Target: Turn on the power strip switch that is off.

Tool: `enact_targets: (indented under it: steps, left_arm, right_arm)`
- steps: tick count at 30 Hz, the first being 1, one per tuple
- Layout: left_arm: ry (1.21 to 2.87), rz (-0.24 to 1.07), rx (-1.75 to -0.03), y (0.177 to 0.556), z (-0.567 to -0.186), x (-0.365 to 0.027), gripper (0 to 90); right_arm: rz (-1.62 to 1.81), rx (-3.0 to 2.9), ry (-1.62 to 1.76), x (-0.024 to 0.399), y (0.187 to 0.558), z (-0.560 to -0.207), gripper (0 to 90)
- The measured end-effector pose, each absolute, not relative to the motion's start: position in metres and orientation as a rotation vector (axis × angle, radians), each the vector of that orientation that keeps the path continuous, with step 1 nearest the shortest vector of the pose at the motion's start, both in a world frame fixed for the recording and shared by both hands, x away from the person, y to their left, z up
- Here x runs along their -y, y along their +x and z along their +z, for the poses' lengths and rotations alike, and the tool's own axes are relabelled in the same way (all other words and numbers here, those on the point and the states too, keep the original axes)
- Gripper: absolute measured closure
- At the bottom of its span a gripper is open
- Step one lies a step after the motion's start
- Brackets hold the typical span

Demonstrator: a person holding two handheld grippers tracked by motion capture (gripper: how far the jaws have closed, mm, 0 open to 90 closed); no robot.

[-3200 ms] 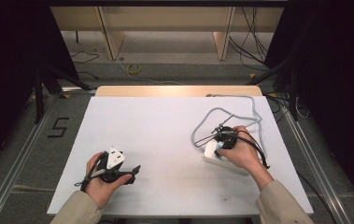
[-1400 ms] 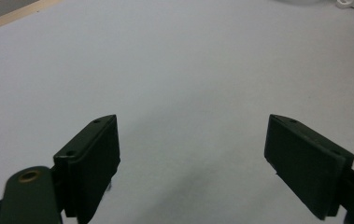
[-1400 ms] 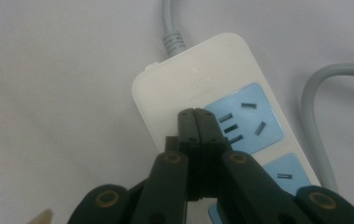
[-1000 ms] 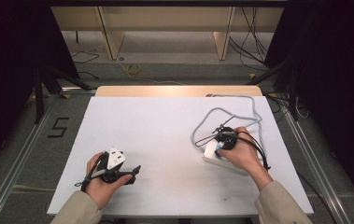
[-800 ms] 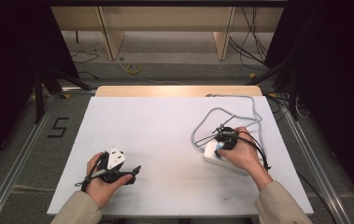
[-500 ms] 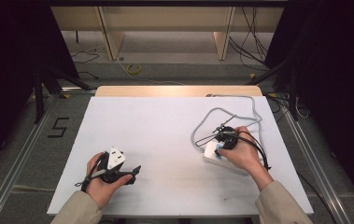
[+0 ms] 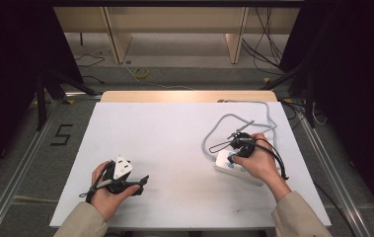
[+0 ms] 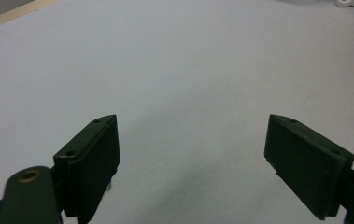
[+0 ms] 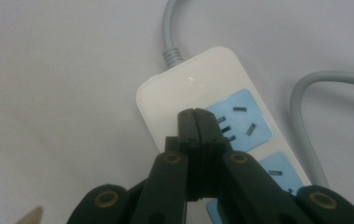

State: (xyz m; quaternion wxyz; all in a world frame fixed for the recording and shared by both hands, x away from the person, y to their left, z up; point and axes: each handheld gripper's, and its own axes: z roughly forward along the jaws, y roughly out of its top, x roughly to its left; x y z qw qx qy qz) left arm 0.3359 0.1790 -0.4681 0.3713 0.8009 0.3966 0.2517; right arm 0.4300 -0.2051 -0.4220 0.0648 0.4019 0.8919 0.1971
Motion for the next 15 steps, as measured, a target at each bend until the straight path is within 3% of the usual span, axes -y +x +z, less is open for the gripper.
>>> enact_targets:
  steps: [15]
  left_arm:
    - [2.057,0.641,-1.019,0.336,-0.469,-0.179,18.0]
  right_arm:
    - [0.654,-2.681,1.208,0.216,0.419,-0.420,88.9]
